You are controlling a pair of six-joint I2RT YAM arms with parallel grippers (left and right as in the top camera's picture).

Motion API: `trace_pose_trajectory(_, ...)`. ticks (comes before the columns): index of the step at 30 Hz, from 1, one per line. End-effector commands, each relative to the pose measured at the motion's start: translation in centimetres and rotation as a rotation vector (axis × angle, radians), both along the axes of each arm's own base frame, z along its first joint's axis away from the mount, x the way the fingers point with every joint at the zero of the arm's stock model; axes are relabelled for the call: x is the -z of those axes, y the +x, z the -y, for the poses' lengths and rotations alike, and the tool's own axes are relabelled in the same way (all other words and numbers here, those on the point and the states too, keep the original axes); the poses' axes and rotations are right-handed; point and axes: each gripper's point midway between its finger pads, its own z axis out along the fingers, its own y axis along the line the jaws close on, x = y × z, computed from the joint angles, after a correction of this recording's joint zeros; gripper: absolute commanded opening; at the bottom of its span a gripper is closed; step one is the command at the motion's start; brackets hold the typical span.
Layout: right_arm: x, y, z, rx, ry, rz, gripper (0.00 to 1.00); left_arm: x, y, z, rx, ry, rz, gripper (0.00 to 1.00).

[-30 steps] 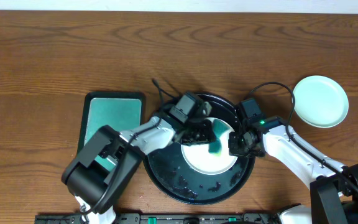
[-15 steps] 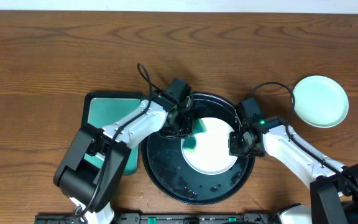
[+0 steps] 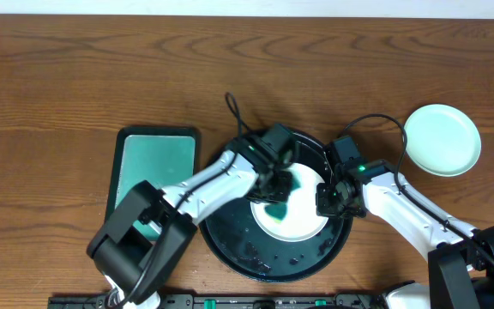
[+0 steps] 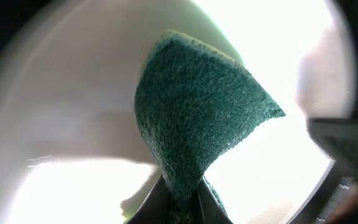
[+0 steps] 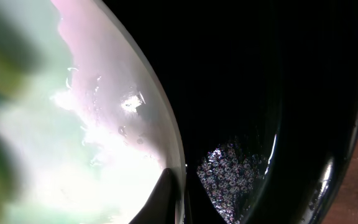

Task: Clean dirty plates on tray and stack at the side
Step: 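Scrub the white plate with the sponge while the right gripper holds it, then return the sponge to the water tray with the left gripper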

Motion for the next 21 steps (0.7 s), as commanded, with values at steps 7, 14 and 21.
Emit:
trace_pose_trajectory(7, 1.2, -1.8, 2.6, -0.004, -0.14, -0.053, 0.01, -0.8, -1.0, 4.4, -0.009, -0.14, -0.021, 0.07)
trace_pose_trajectory(14, 1.2, -1.8, 2.7, -0.004, -0.141, -0.056, 0.01, -1.1, 2.7, 4.6, -0.082, -0.132, 0.144, 0.07)
trace_pose_trajectory(21, 1.2, -1.8, 2.7, -0.004, -0.141, -0.055, 0.01, -0.5, 4.7, 0.2, -0.098, 0.03, 0.213, 0.07)
